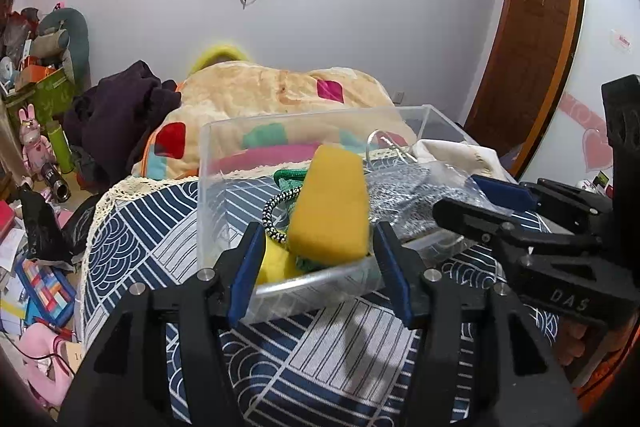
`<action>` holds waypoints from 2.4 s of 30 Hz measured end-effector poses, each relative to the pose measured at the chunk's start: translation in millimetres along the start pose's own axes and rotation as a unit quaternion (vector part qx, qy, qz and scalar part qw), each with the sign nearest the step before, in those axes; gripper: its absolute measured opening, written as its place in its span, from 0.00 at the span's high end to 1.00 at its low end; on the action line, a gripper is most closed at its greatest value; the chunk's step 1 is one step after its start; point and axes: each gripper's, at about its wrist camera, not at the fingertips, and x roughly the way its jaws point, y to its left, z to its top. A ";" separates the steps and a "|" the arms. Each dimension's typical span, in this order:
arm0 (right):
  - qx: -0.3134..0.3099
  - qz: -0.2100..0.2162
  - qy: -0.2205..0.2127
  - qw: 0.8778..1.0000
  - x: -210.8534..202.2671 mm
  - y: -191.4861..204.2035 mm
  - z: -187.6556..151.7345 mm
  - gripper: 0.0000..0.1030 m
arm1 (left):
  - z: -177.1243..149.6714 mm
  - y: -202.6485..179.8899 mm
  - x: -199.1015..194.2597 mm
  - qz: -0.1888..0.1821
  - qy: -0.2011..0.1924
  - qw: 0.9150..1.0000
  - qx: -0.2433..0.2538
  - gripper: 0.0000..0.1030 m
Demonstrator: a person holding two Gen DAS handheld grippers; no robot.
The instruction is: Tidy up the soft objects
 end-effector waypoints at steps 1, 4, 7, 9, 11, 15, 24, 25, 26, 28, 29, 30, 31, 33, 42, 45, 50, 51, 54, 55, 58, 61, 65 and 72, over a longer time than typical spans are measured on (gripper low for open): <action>-0.001 0.001 -0.002 1.000 -4.5 -0.2 0.1 0.56 | -0.1 -0.9 -4.1 0.000 -0.003 1.000 0.000 0.44; 0.001 0.007 -0.015 1.000 -20.2 -1.8 0.9 0.55 | 0.1 -2.2 -19.5 -0.005 -0.018 1.000 0.000 0.41; 0.006 0.008 -0.040 0.999 -41.0 -4.7 1.7 0.52 | 3.0 -5.9 -39.2 -0.004 -0.039 0.999 0.003 0.40; 0.010 0.010 -0.057 0.998 -55.2 -4.7 3.3 0.52 | 6.3 -10.5 -55.1 -0.005 -0.056 0.998 0.008 0.40; 0.014 0.013 -0.075 0.997 -70.3 -5.3 5.4 0.52 | 9.3 -15.7 -69.7 -0.006 -0.073 0.997 0.013 0.39; 0.018 0.017 -0.115 0.993 -101.3 -3.4 7.3 0.41 | 13.6 -27.4 -104.7 -0.008 -0.114 0.993 0.022 0.33; 0.004 -0.007 -0.190 0.982 -147.6 7.1 -3.8 0.14 | 6.2 -46.8 -155.1 -0.002 -0.173 0.984 0.037 0.09; 0.003 -0.009 -0.194 0.981 -150.0 8.5 -5.7 0.13 | 3.7 -48.1 -158.8 -0.001 -0.176 0.984 0.036 0.06; 0.002 -0.011 -0.197 0.980 -151.8 9.9 -7.3 0.10 | 1.4 -49.0 -162.2 0.000 -0.181 0.983 0.035 0.05; 0.001 -0.014 -0.203 0.979 -154.6 12.9 -11.0 0.03 | -2.1 -49.3 -165.5 -0.001 -0.183 0.983 0.032 0.04; 0.001 -0.017 -0.207 0.978 -156.1 14.1 -13.4 0.00 | -3.8 -49.4 -167.6 -0.002 -0.183 0.983 0.031 0.04; 0.001 -0.020 -0.210 0.978 -156.8 15.0 -15.3 0.00 | -5.5 -48.8 -168.7 -0.001 -0.183 0.983 0.029 0.03; 0.001 -0.021 -0.210 0.978 -156.5 15.7 -16.2 0.00 | -7.4 -49.4 -169.8 0.000 -0.183 0.983 0.029 0.02; 0.002 -0.020 -0.208 0.978 -157.4 15.2 -20.3 0.00 | -11.0 -49.6 -170.7 0.002 -0.184 0.983 0.028 0.01; 0.012 -0.025 -0.199 0.980 -153.8 13.3 -27.5 0.00 | -20.3 -52.2 -167.8 0.010 -0.180 0.983 0.034 0.01; 0.014 -0.025 -0.196 0.980 -153.9 11.8 -30.7 0.00 | -22.3 -52.5 -167.7 0.010 -0.179 0.983 0.034 0.01; 0.015 -0.023 -0.194 0.981 -154.2 12.0 -32.1 0.00 | -22.9 -51.6 -168.4 0.010 -0.178 0.983 0.032 0.01; 0.014 -0.024 -0.194 0.981 -154.4 12.5 -32.4 0.00 | -22.7 -51.4 -168.6 0.010 -0.179 0.983 0.033 0.01; 0.014 -0.024 -0.193 0.981 -154.2 13.5 -32.6 0.00 | -23.0 -50.9 -168.5 0.011 -0.179 0.983 0.033 0.01; 0.014 -0.024 -0.193 0.981 -154.7 13.6 -32.5 0.00 | -23.0 -50.9 -168.4 0.011 -0.179 0.983 0.033 0.01; 0.014 -0.024 -0.193 0.981 -154.6 13.1 -32.6 0.00 | -23.4 -51.1 -169.0 0.012 -0.179 0.983 0.033 0.01; 0.014 -0.024 -0.193 0.981 -154.7 13.5 -32.8 0.00 | -23.4 -51.5 -169.1 0.012 -0.179 0.983 0.034 0.01; 0.014 -0.024 -0.193 0.981 -154.8 13.4 -32.6 0.00 | -23.4 -50.9 -170.3 0.012 -0.180 0.983 0.033 0.01; 0.012 -0.023 -0.194 0.981 -156.4 14.7 -31.9 0.00 | -23.0 -51.1 -171.7 0.014 -0.182 0.983 0.034 0.01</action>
